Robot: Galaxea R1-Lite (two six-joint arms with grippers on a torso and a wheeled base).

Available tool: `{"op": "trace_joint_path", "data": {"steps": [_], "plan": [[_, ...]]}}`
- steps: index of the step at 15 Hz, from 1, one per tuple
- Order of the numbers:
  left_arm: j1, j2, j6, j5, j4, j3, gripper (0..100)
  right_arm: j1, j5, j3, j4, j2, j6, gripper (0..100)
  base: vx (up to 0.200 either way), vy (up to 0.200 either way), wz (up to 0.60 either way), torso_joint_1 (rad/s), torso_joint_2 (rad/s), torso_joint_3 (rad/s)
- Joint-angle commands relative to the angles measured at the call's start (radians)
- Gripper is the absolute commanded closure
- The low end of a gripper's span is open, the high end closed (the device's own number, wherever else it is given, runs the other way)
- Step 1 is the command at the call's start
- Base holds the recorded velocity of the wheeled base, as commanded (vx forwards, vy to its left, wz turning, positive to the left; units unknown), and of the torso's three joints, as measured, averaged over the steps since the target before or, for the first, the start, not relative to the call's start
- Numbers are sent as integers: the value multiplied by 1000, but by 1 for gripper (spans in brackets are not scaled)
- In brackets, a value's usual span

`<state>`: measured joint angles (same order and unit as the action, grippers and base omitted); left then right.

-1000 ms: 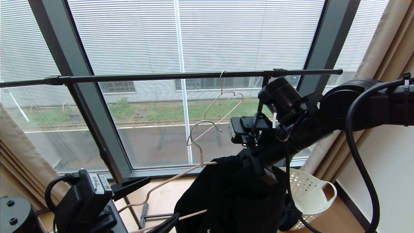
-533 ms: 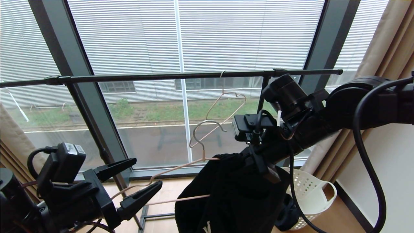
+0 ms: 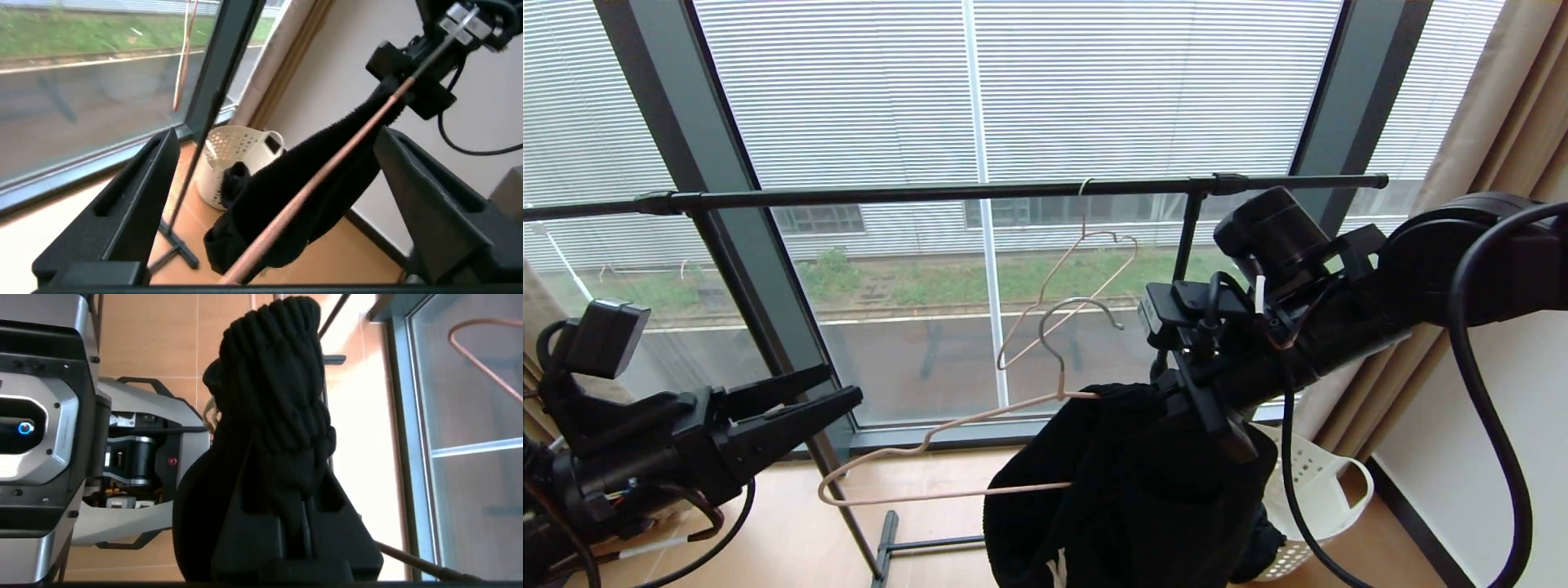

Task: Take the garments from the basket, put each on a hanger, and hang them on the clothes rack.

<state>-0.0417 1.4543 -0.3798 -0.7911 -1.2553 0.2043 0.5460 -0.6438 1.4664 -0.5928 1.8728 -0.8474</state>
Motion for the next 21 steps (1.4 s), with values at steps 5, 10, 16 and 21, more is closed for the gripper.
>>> {"op": "trace_joint_path", "data": {"steps": [5, 10, 16, 21], "plan": [[141, 72, 73, -165, -1, -6, 0, -41, 18, -6, 7, -27, 67, 100, 0, 0, 0, 0, 0, 0], [89, 94, 400, -158, 8, -103, 0, -50, 67, 52, 14, -21, 148, 100, 0, 0, 0, 0, 0, 0], [-70, 252, 455, 41, 1, -118, 0, -58, 6, 81, 14, -55, 235, 100, 0, 0, 0, 0, 0, 0], [-124, 308, 320, 41, -3, -97, 0, -29, -22, 77, 14, -67, 235, 100, 0, 0, 0, 0, 0, 0]]}}
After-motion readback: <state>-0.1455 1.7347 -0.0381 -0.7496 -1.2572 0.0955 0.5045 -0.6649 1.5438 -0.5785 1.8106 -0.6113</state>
